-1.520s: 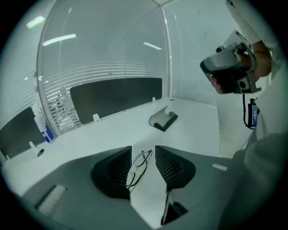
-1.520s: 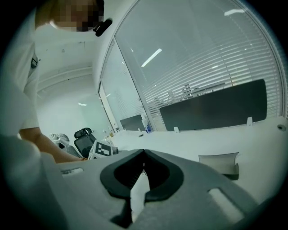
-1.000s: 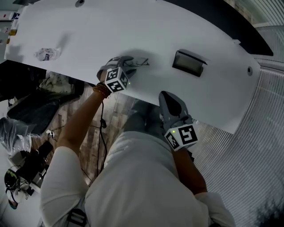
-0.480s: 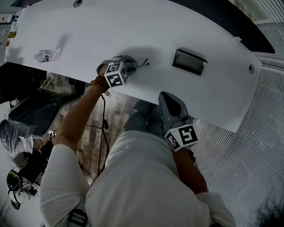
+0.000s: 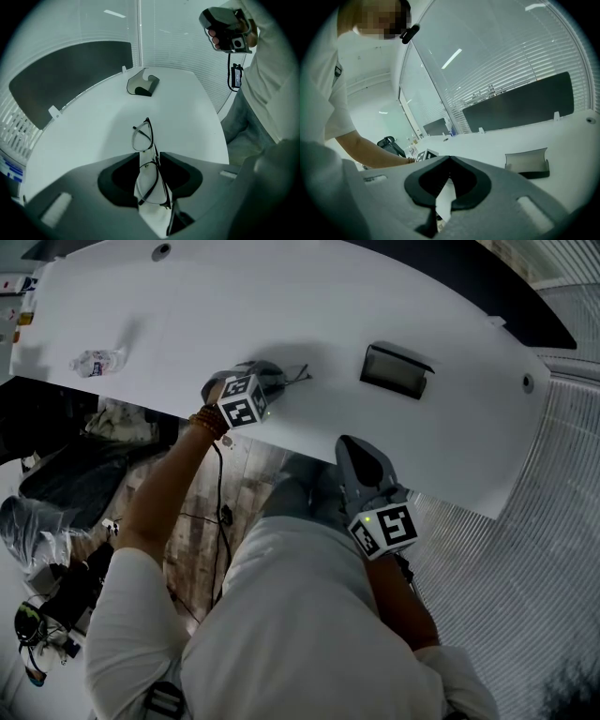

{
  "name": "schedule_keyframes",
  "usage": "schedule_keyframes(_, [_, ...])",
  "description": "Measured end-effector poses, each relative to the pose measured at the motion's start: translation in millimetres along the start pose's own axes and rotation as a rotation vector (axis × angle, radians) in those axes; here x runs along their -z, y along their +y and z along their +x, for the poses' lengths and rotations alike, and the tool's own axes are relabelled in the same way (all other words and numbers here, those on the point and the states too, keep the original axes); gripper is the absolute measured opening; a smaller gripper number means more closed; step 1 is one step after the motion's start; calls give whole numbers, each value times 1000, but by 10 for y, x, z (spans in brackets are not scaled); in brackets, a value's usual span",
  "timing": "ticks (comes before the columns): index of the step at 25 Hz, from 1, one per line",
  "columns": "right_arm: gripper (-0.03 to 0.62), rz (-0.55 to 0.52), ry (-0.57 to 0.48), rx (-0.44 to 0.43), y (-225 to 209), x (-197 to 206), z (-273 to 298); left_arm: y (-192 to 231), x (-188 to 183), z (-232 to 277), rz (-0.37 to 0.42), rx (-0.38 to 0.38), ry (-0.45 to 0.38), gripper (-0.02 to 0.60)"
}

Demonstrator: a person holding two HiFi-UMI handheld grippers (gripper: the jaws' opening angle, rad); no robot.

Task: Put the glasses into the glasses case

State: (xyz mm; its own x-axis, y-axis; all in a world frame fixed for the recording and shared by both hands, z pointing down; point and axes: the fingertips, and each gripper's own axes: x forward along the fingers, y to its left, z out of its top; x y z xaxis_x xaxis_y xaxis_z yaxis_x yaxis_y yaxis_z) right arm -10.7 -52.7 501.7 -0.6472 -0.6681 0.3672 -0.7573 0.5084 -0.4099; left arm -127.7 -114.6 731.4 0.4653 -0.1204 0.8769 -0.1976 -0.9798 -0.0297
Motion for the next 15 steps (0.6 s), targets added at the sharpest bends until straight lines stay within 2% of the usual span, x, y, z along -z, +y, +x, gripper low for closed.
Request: schedule_keyframes(15, [3,-8,-22,-1,-32,-53,-49,93,-99,-124,0,-21,-4,132])
